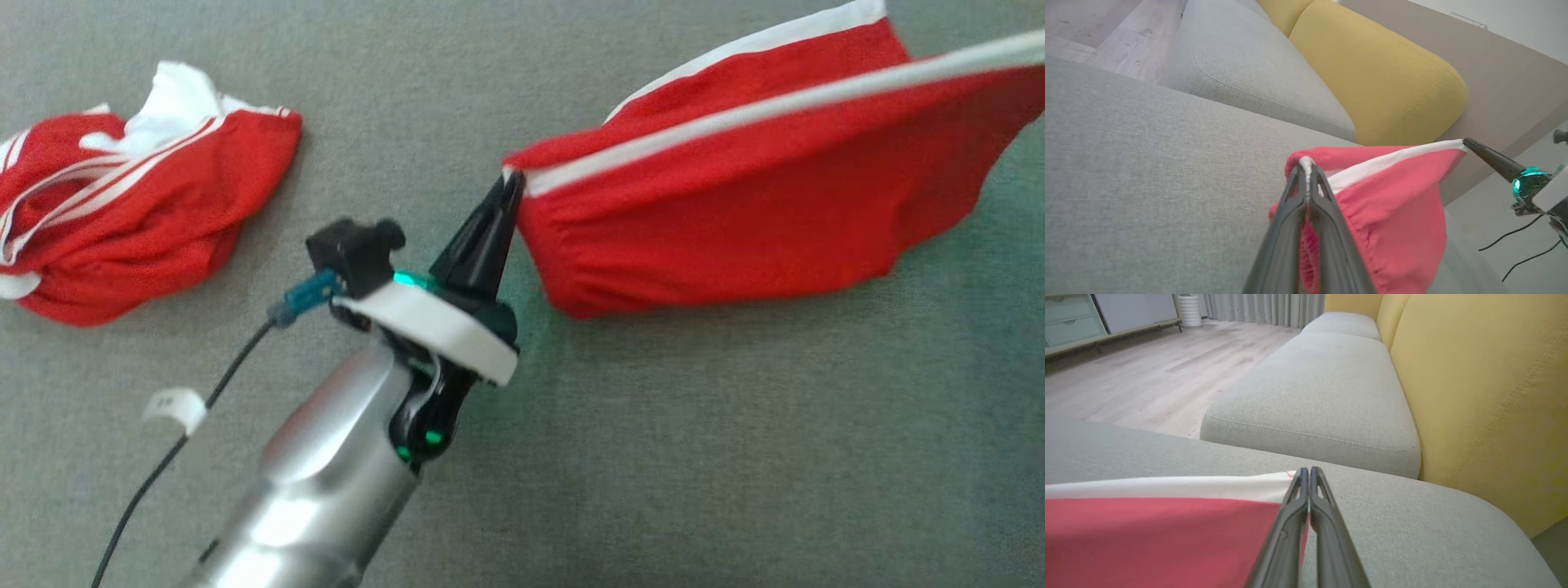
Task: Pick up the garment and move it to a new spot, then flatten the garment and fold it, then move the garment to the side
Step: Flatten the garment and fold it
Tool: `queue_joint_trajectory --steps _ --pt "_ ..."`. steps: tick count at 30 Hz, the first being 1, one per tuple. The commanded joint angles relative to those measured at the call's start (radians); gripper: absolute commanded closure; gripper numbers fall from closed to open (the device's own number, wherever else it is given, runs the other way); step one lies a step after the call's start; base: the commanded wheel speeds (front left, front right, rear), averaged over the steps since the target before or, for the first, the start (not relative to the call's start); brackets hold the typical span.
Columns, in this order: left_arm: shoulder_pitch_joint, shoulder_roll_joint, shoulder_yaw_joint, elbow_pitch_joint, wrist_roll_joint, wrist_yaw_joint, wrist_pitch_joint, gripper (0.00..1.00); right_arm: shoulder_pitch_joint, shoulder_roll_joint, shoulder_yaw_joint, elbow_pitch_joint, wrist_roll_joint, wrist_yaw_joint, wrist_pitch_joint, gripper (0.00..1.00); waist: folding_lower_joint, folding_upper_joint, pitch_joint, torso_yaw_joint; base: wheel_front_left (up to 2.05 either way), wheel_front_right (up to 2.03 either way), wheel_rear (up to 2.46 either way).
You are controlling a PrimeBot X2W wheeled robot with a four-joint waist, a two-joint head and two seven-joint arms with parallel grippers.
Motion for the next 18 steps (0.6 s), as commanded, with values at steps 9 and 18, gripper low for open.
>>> queue_joint_trajectory --steps 9,18 --pt "-0.187 -0.028 -0.025 0.094 -0.041 -0.012 -0.033 1.00 -0.270 -0.055 0.168 0.226 -0.018 0.003 -0.067 1.00 -0.0002 -0.0001 0.105 0.075 0.00 0.00 0.00" --pt "-0.258 -0.038 -0.092 0.193 -0.103 -0.012 -0.088 0.20 -0.414 -0.008 0.315 0.448 -0.028 0.003 -0.206 0.15 -0.0002 -0.0001 0.125 0.085 0.00 0.00 0.00"
